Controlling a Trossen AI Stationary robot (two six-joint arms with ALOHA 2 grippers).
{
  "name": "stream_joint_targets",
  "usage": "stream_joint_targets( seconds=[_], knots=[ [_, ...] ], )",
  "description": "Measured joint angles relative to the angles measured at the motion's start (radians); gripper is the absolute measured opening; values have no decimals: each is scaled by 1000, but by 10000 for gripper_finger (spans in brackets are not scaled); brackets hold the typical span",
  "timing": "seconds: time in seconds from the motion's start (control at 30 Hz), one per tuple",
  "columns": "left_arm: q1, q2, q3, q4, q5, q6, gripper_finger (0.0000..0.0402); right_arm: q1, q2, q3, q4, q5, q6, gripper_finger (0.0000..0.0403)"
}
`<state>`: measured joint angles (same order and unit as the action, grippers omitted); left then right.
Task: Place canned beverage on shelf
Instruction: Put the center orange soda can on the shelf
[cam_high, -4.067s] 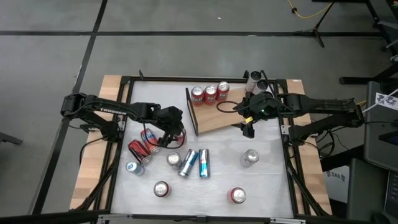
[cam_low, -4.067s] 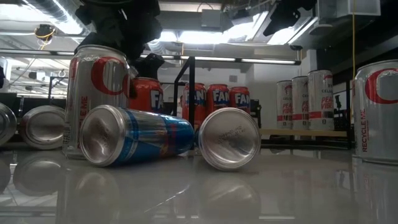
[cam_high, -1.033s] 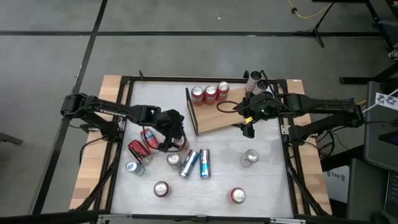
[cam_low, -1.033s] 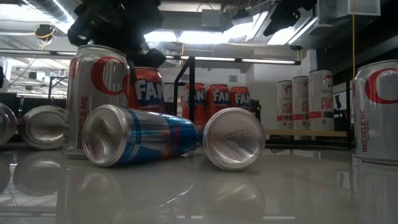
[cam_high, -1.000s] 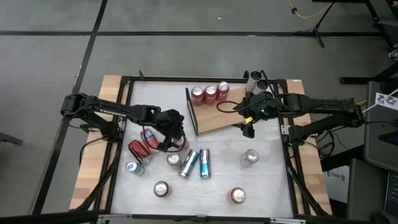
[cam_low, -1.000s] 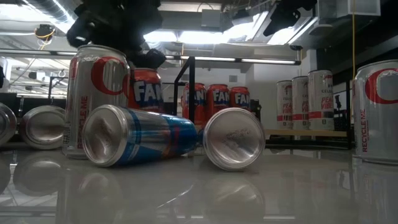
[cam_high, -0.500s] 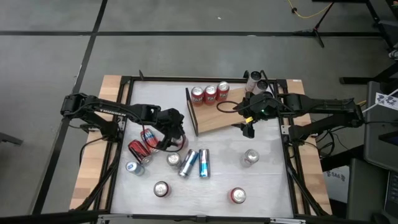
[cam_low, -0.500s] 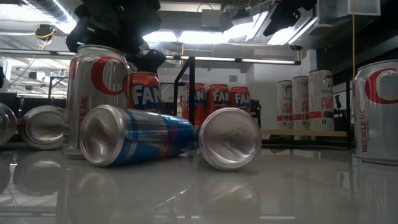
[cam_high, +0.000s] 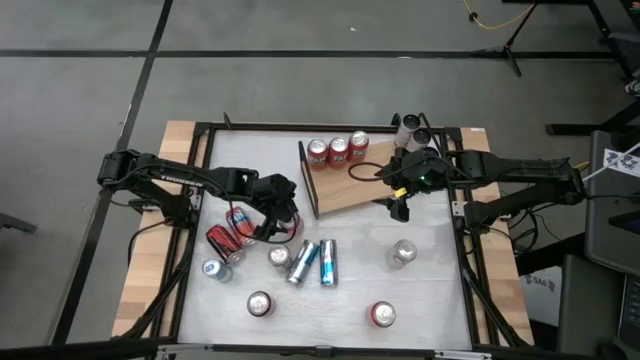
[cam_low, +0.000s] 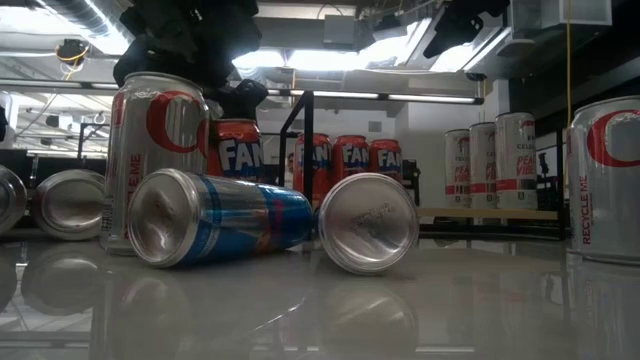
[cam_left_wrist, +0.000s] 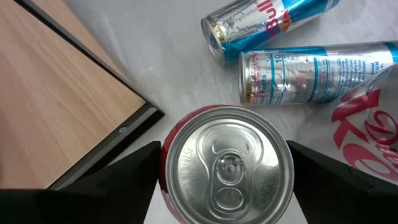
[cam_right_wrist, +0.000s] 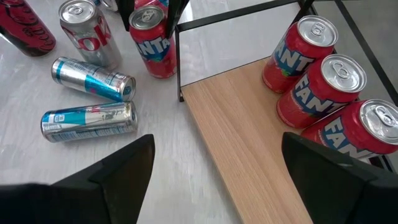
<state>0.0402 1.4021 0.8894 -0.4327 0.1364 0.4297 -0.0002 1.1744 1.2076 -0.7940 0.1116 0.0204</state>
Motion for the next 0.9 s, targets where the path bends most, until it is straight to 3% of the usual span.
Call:
stream_joint_targets(
  seconds=[0.9],
  knots=[
    [-11, 0, 0, 29, -24, -11, 319, 0, 0, 0, 0, 0, 0, 341]
  ],
)
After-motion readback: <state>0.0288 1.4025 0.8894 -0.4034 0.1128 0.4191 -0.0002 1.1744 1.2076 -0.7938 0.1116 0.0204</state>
